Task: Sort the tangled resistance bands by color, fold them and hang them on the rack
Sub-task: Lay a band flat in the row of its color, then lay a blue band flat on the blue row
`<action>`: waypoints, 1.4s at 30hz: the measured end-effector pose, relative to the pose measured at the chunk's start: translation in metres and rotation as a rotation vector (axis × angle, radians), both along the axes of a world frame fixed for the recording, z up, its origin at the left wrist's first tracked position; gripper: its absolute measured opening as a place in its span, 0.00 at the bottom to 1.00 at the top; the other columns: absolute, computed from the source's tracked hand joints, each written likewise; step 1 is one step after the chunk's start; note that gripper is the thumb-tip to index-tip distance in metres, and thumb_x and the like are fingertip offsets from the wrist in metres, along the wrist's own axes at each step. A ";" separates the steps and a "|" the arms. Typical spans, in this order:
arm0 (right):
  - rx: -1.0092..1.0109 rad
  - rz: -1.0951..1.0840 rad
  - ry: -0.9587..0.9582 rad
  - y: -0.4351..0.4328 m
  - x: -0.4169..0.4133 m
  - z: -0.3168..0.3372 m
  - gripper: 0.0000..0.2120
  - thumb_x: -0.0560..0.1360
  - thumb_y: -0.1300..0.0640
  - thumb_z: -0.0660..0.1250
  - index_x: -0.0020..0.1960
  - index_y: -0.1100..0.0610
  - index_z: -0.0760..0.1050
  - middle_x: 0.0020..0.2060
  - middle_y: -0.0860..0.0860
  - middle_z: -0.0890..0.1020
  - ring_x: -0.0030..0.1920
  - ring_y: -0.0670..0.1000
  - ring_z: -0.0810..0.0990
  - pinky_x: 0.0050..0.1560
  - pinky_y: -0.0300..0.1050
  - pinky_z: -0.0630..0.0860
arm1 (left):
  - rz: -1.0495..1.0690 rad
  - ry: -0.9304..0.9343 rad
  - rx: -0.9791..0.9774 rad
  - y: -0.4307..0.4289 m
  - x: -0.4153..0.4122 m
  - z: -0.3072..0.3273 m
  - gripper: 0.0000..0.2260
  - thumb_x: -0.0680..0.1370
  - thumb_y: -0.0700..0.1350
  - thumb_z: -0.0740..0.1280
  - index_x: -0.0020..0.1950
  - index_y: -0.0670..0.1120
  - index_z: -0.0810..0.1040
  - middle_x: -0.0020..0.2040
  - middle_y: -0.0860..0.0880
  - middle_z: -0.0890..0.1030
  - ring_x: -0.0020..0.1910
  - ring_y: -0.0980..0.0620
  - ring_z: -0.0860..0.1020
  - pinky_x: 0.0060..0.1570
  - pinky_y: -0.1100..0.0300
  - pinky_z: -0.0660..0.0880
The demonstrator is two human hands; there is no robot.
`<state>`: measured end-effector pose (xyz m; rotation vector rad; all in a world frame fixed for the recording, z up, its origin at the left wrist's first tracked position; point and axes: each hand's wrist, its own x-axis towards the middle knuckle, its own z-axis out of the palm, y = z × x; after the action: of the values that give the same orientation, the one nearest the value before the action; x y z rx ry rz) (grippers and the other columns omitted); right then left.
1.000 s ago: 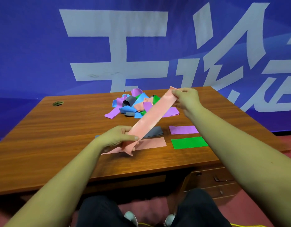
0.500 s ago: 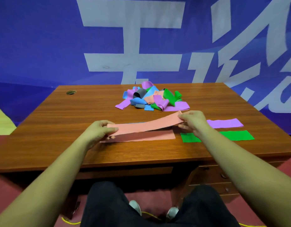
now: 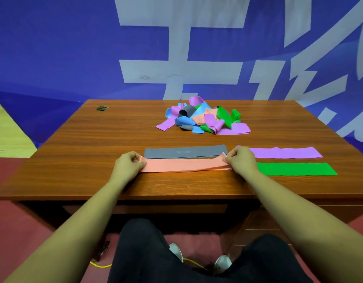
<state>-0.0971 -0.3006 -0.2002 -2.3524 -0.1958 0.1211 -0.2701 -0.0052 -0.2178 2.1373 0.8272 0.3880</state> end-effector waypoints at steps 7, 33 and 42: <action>-0.068 -0.026 -0.125 0.006 -0.001 -0.022 0.08 0.73 0.55 0.73 0.39 0.57 0.77 0.38 0.53 0.82 0.44 0.56 0.79 0.42 0.45 0.72 | 0.047 -0.072 0.030 -0.002 0.000 -0.010 0.10 0.72 0.42 0.74 0.51 0.45 0.77 0.41 0.49 0.79 0.42 0.50 0.76 0.43 0.59 0.67; -0.145 0.341 -0.299 0.144 0.094 0.008 0.16 0.74 0.61 0.63 0.61 0.61 0.75 0.59 0.60 0.75 0.57 0.60 0.76 0.57 0.50 0.71 | -0.172 -0.067 0.206 0.033 0.181 0.015 0.08 0.74 0.41 0.69 0.53 0.46 0.81 0.51 0.45 0.79 0.46 0.49 0.75 0.44 0.61 0.66; -0.124 0.429 -0.248 0.180 0.133 -0.010 0.20 0.74 0.62 0.62 0.66 0.58 0.73 0.59 0.58 0.78 0.58 0.57 0.77 0.59 0.53 0.74 | -0.382 -0.122 0.241 0.035 0.239 0.002 0.03 0.76 0.43 0.70 0.47 0.47 0.83 0.48 0.48 0.79 0.46 0.53 0.75 0.48 0.62 0.69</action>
<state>0.0360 -0.1210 -0.2098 -2.4102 -0.8345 0.0480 -0.0314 0.0295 -0.2157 2.4030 0.3017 0.4268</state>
